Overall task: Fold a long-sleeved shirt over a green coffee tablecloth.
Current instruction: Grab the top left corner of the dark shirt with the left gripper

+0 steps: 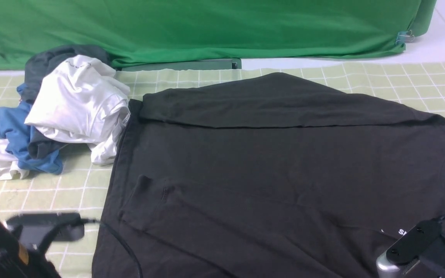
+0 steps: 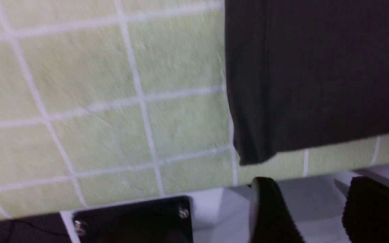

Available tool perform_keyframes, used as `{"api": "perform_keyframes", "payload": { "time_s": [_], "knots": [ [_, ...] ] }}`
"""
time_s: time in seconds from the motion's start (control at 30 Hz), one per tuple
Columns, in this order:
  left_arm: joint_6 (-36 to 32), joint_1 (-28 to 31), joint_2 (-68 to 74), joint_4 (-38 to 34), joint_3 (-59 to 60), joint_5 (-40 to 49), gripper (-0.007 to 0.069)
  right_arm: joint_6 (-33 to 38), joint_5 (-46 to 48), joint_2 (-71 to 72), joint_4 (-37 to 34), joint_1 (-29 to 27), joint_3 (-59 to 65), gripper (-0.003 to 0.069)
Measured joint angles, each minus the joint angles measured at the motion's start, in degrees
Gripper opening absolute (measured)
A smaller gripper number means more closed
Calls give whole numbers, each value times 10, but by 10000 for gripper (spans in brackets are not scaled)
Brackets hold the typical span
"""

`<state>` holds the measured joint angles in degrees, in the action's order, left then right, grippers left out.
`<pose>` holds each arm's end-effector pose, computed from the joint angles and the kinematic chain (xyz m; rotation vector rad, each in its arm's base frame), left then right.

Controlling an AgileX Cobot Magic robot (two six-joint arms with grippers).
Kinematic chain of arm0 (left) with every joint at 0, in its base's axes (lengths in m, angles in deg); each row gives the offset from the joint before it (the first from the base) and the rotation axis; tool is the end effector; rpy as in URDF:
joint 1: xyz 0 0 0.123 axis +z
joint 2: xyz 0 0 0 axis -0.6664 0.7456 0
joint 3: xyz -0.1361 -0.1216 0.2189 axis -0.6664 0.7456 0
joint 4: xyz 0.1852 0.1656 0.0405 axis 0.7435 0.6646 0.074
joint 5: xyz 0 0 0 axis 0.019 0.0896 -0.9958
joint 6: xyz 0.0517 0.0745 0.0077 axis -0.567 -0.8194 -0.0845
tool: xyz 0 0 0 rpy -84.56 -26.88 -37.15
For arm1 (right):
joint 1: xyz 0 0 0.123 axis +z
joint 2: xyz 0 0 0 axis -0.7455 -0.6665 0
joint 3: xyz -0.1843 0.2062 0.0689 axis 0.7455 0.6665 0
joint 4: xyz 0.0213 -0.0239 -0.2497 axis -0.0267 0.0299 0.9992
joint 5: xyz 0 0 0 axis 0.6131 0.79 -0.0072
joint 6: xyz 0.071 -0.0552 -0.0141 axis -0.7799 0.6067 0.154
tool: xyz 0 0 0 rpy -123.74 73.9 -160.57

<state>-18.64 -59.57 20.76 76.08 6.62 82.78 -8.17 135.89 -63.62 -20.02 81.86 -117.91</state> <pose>0.1311 -0.0587 0.2246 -0.0893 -3.0472 0.2439 0.1262 0.0994 0.1915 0.8859 -2.9631 -0.2080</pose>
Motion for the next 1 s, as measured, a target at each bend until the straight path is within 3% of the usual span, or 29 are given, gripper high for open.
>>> {"api": "perform_keyframes", "payload": {
  "time_s": [0.1, 0.23, 0.37, 0.53, 0.9, 1.0],
  "knots": [
    [44, 0, -2, 60, -66, -14, 370, 0, -3, 17, 1, 0, -16, 259],
    [75, 0, 26, 116, -156, -98, 329, -1, -20, 44, 1, 0, -38, 227],
    [77, 0, 112, 114, -242, -159, 246, -20, -46, 67, 1, 0, -50, 232],
    [77, 0, 254, 112, -332, -217, 218, -34, -62, 81, 1, 0, -51, 237],
    [150, 41, 499, 79, -515, -220, 417, -49, -64, 83, 1, 0, -51, 237],
    [155, 70, 553, 32, -559, -223, 477, -49, -66, 83, 1, 0, -51, 237]
  ]
}}
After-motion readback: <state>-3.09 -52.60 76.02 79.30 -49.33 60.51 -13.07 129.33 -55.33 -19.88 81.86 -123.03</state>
